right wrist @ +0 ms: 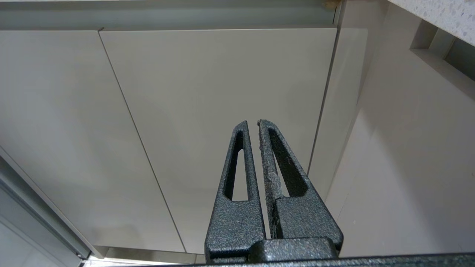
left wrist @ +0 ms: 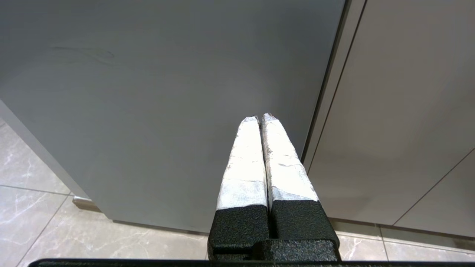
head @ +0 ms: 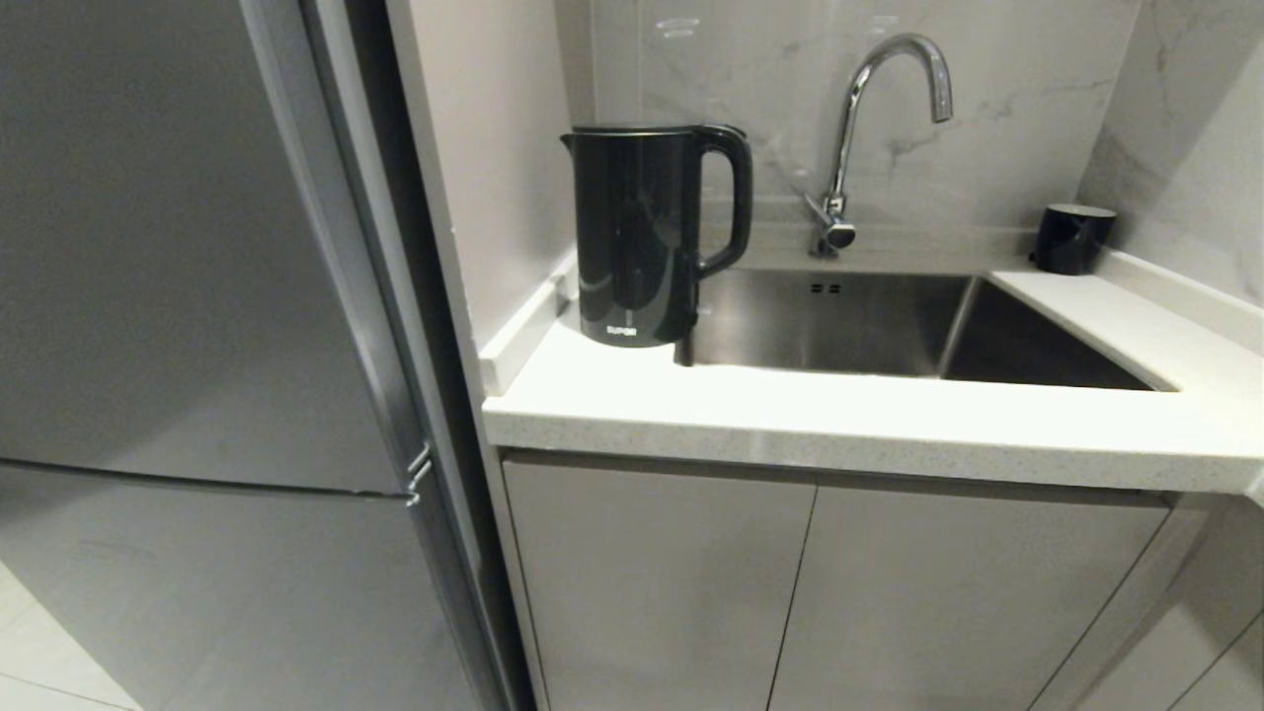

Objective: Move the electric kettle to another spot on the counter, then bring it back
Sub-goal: Grab the kettle

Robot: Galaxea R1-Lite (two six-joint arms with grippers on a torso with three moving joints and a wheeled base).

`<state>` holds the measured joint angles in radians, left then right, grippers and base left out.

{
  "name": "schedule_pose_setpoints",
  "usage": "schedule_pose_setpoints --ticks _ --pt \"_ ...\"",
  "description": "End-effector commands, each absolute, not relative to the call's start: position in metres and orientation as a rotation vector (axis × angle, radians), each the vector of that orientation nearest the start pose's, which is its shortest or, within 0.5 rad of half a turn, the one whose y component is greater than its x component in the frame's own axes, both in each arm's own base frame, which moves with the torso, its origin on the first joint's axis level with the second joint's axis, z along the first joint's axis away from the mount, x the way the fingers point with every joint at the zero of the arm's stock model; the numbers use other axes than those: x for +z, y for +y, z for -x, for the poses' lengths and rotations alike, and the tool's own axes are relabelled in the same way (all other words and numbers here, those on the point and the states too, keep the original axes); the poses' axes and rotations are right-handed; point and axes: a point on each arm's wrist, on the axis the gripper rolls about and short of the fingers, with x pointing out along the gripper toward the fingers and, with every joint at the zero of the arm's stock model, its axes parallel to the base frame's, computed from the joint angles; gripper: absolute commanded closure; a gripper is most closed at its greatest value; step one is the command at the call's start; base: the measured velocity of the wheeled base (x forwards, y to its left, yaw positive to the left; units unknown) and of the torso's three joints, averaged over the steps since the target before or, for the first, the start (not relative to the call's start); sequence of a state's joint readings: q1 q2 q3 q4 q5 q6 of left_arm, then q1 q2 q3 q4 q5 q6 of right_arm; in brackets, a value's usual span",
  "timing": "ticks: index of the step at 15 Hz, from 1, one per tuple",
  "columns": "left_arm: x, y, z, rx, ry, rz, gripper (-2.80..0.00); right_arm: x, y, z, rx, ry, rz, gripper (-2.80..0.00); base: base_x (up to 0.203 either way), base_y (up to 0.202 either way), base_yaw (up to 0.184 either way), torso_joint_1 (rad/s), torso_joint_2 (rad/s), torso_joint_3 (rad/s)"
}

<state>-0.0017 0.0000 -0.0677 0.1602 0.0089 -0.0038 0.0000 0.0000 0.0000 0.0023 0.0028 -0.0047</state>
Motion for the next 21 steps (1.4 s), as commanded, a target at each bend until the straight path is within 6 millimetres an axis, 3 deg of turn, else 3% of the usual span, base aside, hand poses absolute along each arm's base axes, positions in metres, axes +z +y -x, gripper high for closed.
schedule_pose_setpoints --ticks 1,11,21 --pt "0.0775 0.0003 0.0287 0.008 0.094 0.004 0.0 0.0753 0.0001 0.0228 0.003 0.002 0.005 0.0 0.0 0.0 0.0 0.0 0.0 0.0" --pt "0.0775 0.0003 0.0287 0.008 0.094 0.004 0.0 0.0752 0.0001 0.0228 0.003 0.003 0.005 0.0 0.0 0.0 0.0 0.0 0.0 -0.004" --pt "0.0775 0.0003 0.0287 0.008 0.094 0.004 0.0 0.0752 0.0001 0.0228 0.003 0.003 0.005 0.0 0.0 0.0 0.0 0.058 -0.41 -0.352"
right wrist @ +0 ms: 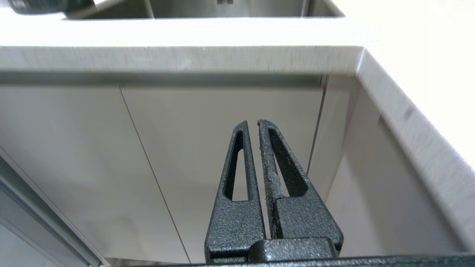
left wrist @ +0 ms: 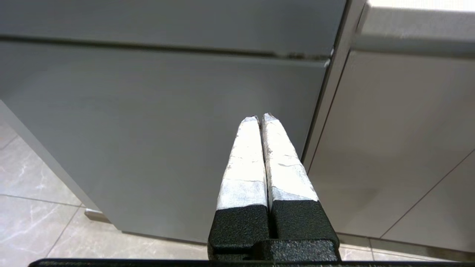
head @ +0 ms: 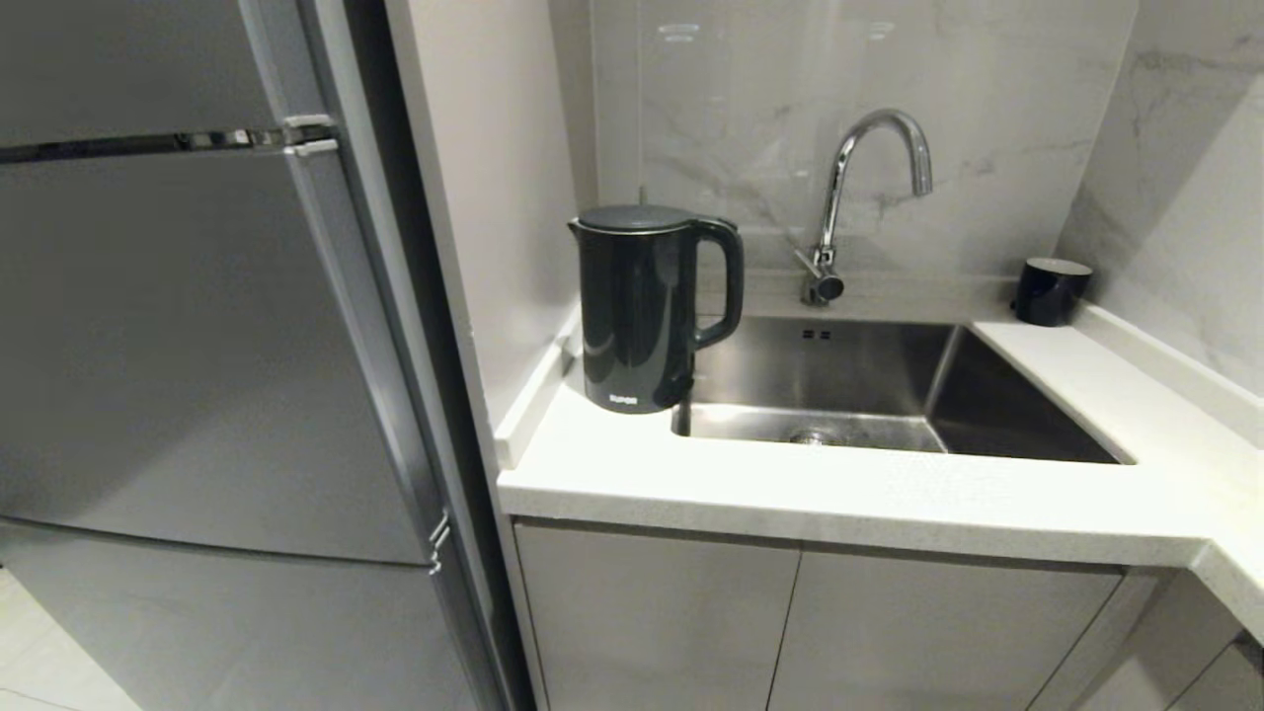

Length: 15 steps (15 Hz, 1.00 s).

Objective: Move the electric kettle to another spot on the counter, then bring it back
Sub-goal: Grab the kettle

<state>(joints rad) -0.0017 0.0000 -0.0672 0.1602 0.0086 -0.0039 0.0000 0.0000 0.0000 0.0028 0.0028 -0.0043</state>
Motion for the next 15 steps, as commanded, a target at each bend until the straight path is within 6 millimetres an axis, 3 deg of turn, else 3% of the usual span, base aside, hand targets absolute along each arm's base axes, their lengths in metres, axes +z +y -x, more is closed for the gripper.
schedule_pose_setpoints --ticks 1,15 --pt "0.0775 0.0003 0.0287 0.008 0.094 0.004 0.0 0.0752 0.0001 0.0228 0.003 0.003 0.005 0.0 0.0 0.0 0.0 0.117 -0.51 -0.381" --pt "0.0775 0.0003 0.0287 0.008 0.094 0.004 0.0 0.0752 0.0001 0.0228 0.003 0.003 0.005 0.0 0.0 0.0 0.0 0.179 -0.55 -0.37"
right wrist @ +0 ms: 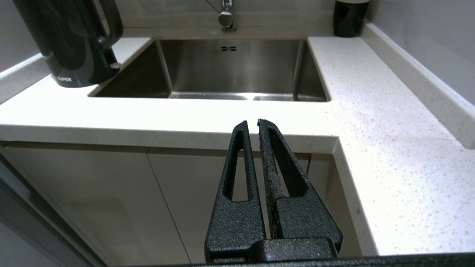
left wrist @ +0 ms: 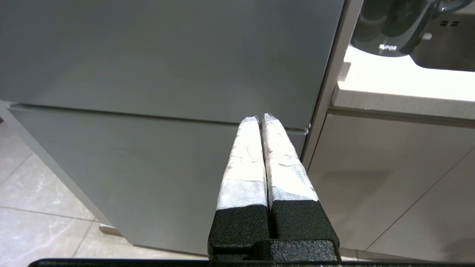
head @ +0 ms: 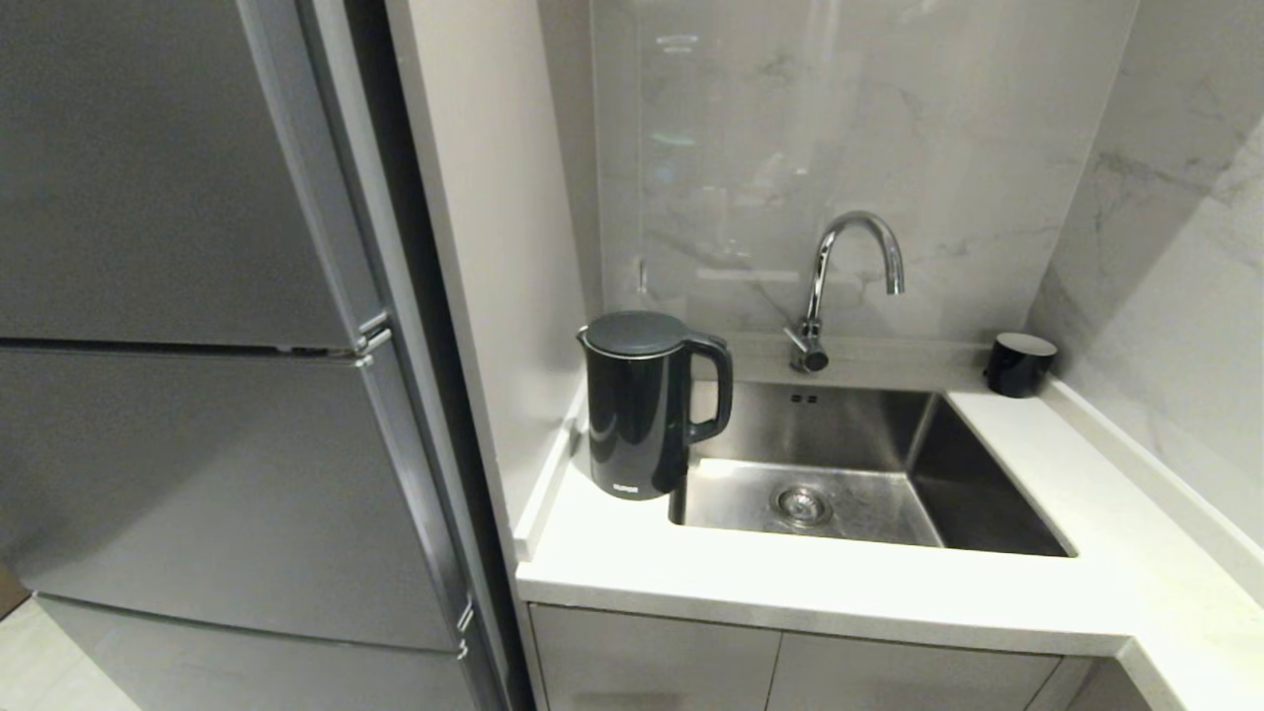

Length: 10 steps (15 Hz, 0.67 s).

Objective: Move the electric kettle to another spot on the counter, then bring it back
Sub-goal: Grab the kettle

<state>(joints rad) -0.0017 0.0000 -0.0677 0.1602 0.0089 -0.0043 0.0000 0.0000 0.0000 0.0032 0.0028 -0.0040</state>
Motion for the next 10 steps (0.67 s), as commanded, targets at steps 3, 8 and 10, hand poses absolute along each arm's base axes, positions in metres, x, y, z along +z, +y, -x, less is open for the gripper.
schedule_pose_setpoints --ticks 3,8,10 --pt "0.0775 0.0003 0.0287 0.008 0.094 0.004 0.0 0.0752 0.0001 0.0228 0.003 0.003 0.005 0.0 0.0 0.0 0.0 0.15 -0.37 -0.225" --pt "0.0775 0.0003 0.0287 0.008 0.094 0.004 0.0 0.0752 0.0001 0.0228 0.003 0.003 0.005 0.0 0.0 0.0 0.0 0.141 -0.35 -0.205" --pt "0.0775 0.0003 0.0287 0.008 0.094 0.004 0.0 0.0752 0.0001 0.0228 0.003 0.003 0.005 0.0 0.0 0.0 0.0 0.146 -0.34 -0.204"
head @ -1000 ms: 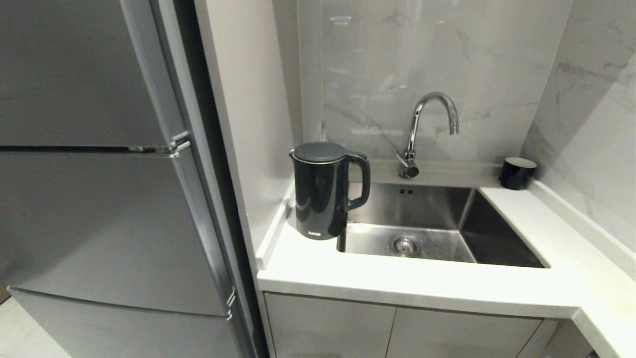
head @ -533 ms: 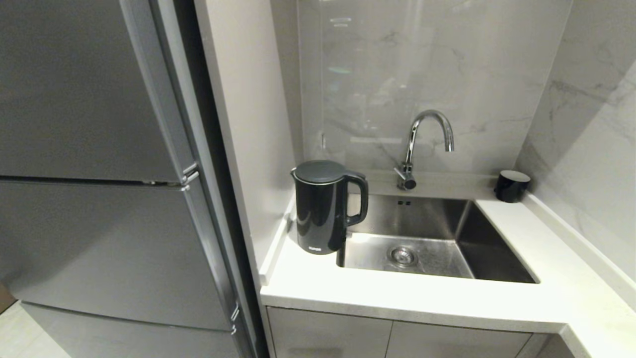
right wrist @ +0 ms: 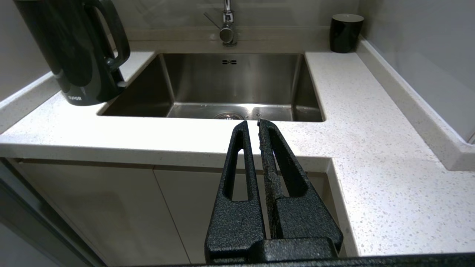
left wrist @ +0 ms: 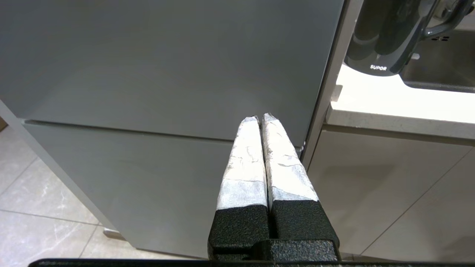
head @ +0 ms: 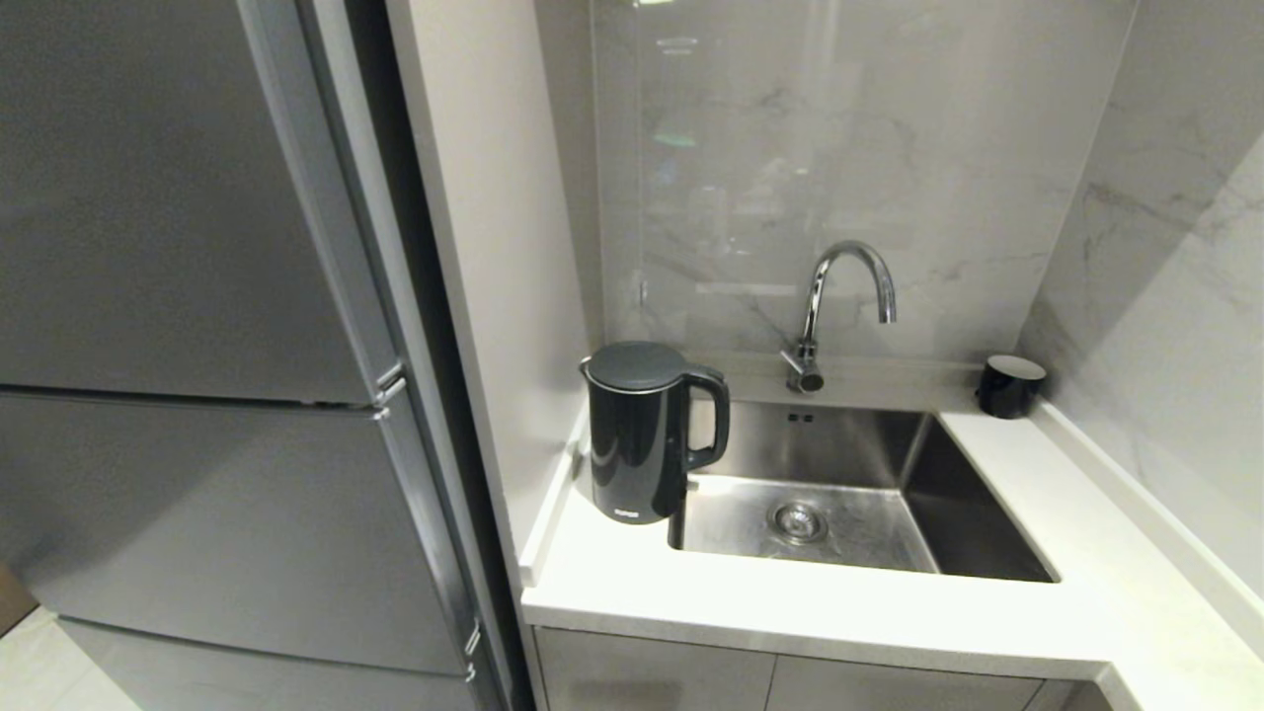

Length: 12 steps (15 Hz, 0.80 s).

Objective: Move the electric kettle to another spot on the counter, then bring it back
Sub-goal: Grab the kettle

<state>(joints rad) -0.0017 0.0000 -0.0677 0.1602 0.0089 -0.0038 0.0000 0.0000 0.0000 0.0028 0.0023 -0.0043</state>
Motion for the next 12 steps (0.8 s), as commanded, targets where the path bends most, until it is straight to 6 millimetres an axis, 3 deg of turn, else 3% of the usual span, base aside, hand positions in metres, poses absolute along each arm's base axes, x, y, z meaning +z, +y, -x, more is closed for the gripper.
schedule_pose_setpoints --ticks 1,7,12 --pt "0.0775 0.0003 0.0287 0.008 0.094 0.004 0.0 0.0752 0.0001 0.0228 0.003 0.003 0.005 0.0 0.0 0.0 0.0 0.134 -0.34 -0.188" --pt "0.0775 0.0003 0.0287 0.008 0.094 0.004 0.0 0.0752 0.0001 0.0228 0.003 0.003 0.005 0.0 0.0 0.0 0.0 0.141 -0.32 -0.179" --pt "0.0775 0.0003 0.0287 0.008 0.094 0.004 0.0 0.0752 0.0001 0.0228 0.003 0.003 0.005 0.0 0.0 0.0 0.0 0.0 0.0 0.0"
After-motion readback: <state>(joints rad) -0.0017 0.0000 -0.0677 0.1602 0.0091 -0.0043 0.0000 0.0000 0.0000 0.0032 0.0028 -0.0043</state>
